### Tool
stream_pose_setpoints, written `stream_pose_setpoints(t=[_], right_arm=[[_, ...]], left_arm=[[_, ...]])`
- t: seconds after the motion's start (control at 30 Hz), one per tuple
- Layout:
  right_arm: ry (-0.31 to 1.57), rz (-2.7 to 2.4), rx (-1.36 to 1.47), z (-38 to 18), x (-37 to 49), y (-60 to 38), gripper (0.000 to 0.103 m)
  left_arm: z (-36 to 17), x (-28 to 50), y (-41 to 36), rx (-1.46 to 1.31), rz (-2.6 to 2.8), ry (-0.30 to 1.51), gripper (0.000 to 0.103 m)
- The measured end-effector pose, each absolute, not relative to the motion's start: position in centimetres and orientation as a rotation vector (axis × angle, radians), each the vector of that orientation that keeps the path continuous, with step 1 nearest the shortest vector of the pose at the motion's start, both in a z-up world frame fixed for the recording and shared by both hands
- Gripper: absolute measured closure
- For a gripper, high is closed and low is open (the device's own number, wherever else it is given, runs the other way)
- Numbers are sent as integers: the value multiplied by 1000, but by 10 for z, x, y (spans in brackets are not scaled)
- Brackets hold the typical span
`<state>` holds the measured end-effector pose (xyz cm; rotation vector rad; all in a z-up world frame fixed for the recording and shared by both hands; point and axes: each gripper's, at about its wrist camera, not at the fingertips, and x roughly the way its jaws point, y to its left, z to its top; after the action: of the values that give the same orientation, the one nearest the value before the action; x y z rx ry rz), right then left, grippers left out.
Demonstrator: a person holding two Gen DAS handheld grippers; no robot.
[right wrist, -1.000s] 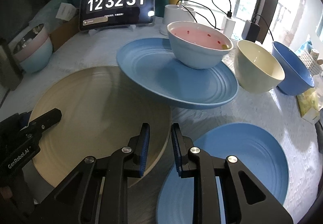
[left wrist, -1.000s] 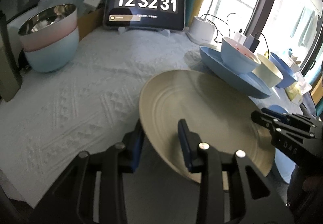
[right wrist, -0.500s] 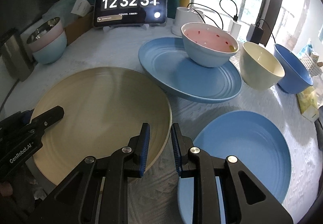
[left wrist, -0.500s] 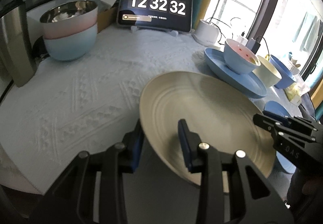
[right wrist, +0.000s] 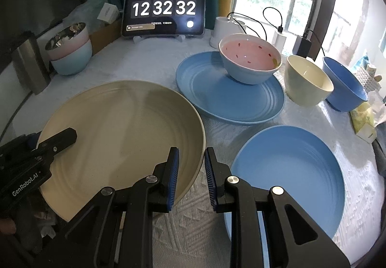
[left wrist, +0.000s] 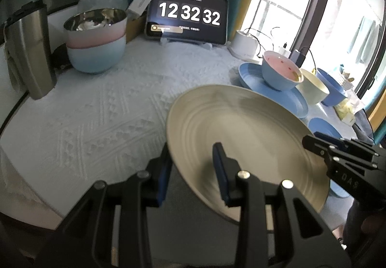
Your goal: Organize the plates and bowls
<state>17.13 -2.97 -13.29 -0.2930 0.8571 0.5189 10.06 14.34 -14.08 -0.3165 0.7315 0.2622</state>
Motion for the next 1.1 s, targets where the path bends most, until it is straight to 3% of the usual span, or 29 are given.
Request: stream_pose_setpoints(t=[1.1], right_arm=[[783,441,-159,-111,148,-113,79]], left_arm=[[-115,100,68,-166,166,696,68]])
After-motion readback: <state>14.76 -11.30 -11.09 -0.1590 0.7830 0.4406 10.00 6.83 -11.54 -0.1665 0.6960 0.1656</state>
